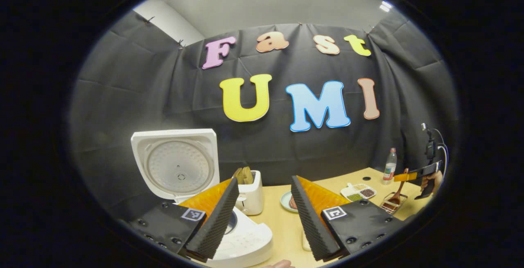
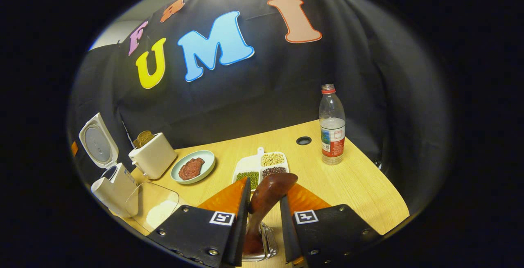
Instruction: Close the left gripper, press the button to open the rice cooker; take a wooden spoon from the chopstick holder with the right hand, scoop a spoonful of rice and pour it into the rice cooker, then put the wooden spoon back into the chopstick holder.
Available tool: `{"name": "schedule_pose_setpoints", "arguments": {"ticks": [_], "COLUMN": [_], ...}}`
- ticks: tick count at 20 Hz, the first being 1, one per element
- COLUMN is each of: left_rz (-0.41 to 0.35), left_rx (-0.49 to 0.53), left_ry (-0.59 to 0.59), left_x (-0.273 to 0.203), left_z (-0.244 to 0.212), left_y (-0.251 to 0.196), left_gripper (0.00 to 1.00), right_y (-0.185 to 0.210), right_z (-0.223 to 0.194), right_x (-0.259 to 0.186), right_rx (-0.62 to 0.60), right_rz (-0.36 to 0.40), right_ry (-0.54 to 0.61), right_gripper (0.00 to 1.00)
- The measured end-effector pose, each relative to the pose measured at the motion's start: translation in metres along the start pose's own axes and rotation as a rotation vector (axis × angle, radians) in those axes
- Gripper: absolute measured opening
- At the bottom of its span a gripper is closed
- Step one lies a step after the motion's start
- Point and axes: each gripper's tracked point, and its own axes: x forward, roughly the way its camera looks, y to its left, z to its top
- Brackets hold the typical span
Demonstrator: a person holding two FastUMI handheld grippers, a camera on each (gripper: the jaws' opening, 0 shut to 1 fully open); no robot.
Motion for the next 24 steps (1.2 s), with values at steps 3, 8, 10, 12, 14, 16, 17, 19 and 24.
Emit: {"name": "schedule_pose_setpoints", "arguments": {"ticks": [3, 8, 10, 12, 14, 16, 17, 19, 24], "left_rz": [-0.009, -0.019, -0.017, -0.022, -0.026, -0.035, -0.036, -0.043, -0.04], "left_rx": [0.016, 0.026, 0.021, 0.012, 0.012, 0.012, 0.01, 0.003, -0.003], "left_ry": [-0.005, -0.021, -0.027, -0.029, -0.032, -0.034, -0.036, -0.035, -0.037], "left_x": [-0.003, -0.013, -0.017, -0.021, -0.021, -0.022, -0.022, -0.019, -0.023], "left_z": [0.002, 0.007, 0.01, 0.01, 0.01, 0.01, 0.011, 0.012, 0.01], "left_y": [-0.006, -0.01, -0.008, -0.007, -0.007, -0.008, -0.008, -0.007, -0.001], "left_gripper": [0.88, 0.88, 0.89, 0.89, 0.85, 0.88, 0.87, 0.86, 0.85], "right_y": [0.017, 0.029, 0.033, 0.039, 0.044, 0.054, 0.06, 0.075, 0.146], "right_z": [0.001, 0.002, 0.014, 0.027, 0.042, 0.057, 0.066, 0.081, 0.116], "right_x": [-0.016, -0.027, -0.031, -0.037, -0.044, -0.056, -0.061, -0.071, -0.087], "right_rx": [0.037, 0.04, 0.039, 0.035, 0.029, 0.026, 0.022, 0.0, -0.056], "right_rz": [0.089, 0.113, 0.108, 0.105, 0.096, 0.1, 0.107, 0.118, 0.225], "right_ry": [-0.015, -0.043, -0.062, -0.078, -0.101, -0.131, -0.148, -0.177, -0.235], "right_gripper": [0.3, 0.13, 0.13, 0.13, 0.13, 0.13, 0.13, 0.13, 0.13]}}
